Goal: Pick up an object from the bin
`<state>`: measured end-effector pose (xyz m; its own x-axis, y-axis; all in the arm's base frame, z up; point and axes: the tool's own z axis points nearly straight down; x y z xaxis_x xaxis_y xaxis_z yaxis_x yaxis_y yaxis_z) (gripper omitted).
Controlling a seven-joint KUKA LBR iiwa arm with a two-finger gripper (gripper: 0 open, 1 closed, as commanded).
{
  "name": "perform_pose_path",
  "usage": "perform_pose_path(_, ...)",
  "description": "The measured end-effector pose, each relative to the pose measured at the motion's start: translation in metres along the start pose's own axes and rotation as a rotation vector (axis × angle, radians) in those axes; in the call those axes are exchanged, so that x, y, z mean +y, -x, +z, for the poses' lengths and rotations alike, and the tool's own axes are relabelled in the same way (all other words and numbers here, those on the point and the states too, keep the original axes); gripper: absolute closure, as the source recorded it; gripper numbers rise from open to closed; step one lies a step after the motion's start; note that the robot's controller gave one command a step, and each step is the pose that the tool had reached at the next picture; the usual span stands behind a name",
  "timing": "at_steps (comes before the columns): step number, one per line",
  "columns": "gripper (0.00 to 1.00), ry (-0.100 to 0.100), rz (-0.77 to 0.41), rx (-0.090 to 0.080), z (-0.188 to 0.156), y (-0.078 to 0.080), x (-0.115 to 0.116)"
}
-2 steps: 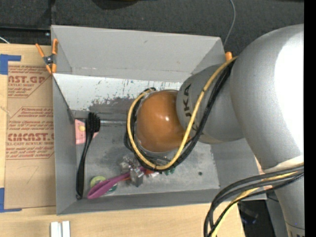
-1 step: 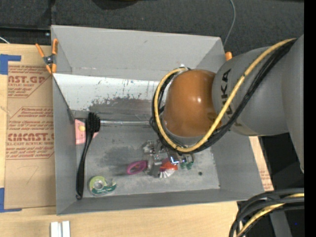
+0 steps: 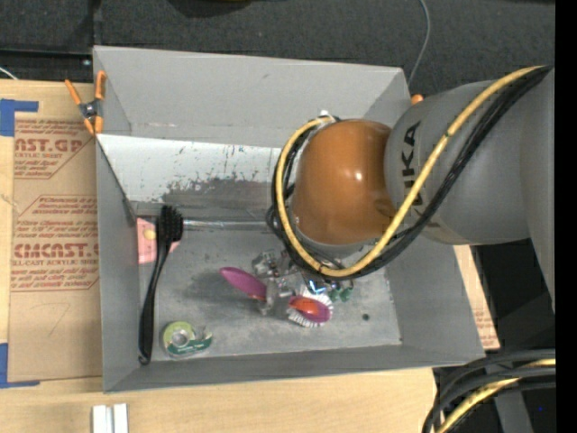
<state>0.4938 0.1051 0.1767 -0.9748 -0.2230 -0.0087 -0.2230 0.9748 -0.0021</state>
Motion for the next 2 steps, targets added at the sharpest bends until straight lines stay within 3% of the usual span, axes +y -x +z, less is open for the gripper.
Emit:
perform_pose_path(1,1.0,0.002,-0.111,0.002,0.005,0.005,0.01)
perform_pose_path(2,1.0,0.002,-0.121,0.004,-0.078,0.011,0.002)
